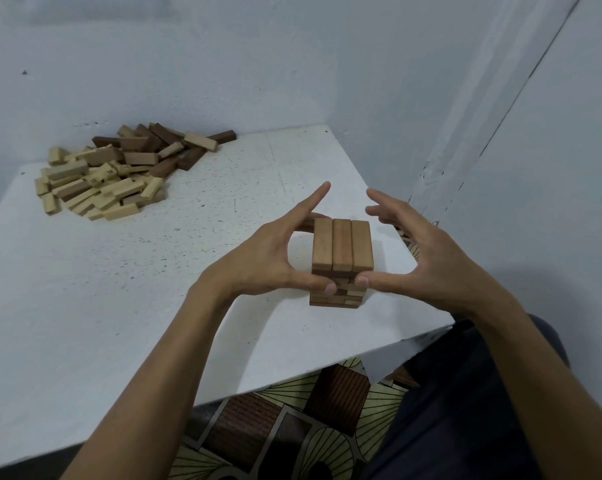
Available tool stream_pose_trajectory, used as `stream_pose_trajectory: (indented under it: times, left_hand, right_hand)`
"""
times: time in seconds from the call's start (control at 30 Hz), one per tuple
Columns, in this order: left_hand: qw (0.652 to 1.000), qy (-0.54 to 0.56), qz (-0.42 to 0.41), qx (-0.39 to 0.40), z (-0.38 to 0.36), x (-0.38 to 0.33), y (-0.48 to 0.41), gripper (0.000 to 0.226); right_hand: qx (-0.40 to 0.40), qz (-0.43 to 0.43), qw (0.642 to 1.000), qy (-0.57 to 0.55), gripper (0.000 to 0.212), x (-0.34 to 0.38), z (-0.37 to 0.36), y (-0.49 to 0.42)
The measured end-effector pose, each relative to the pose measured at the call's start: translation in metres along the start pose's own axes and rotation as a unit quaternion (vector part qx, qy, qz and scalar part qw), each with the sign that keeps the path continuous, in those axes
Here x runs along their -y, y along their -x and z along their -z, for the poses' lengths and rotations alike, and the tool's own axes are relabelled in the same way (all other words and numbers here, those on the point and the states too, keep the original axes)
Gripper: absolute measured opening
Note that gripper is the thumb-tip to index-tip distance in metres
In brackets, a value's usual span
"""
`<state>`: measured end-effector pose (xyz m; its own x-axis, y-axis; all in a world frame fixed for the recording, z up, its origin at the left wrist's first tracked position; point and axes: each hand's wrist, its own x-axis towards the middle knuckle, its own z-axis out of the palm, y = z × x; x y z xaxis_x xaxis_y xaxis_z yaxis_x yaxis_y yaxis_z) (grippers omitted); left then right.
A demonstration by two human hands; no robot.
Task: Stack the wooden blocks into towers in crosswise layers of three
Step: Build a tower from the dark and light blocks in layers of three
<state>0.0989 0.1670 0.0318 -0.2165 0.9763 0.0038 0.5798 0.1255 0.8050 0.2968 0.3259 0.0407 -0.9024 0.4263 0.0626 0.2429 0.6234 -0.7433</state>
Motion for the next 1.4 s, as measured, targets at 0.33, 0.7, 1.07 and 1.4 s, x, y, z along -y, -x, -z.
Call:
stream_pose_trajectory:
  times: [0.33, 0.7, 1.07, 1.4]
  left_hand:
    - [0.986, 0.002, 0.023, -0.165, 0.032, 0.015, 0.032, 0.063]
    - [0.947, -0.092, 0.060, -0.302, 0.106, 0.052, 0.060, 0.037]
    - [0.864, -0.350, 0.191, -0.308, 0.162, 0.132, -0.001, 0.029]
    - [0.781, -0.488, 0.248, -0.301, 0.157, 0.178, -0.058, 0.031]
  right_hand:
    - [-0.062, 0.031, 0.996, 0.062, 0.061, 0.063, 0.001, -0.024]
    - [0.016, 0.084, 0.985, 0.149, 0.052, 0.148, -0.055, -0.153]
    - [0.025, 0.027, 0.976, 0.216, 0.034, 0.113, -0.125, -0.281]
    - [0.038, 0.031, 0.972, 0.231, 0.046, 0.070, -0.171, -0.364]
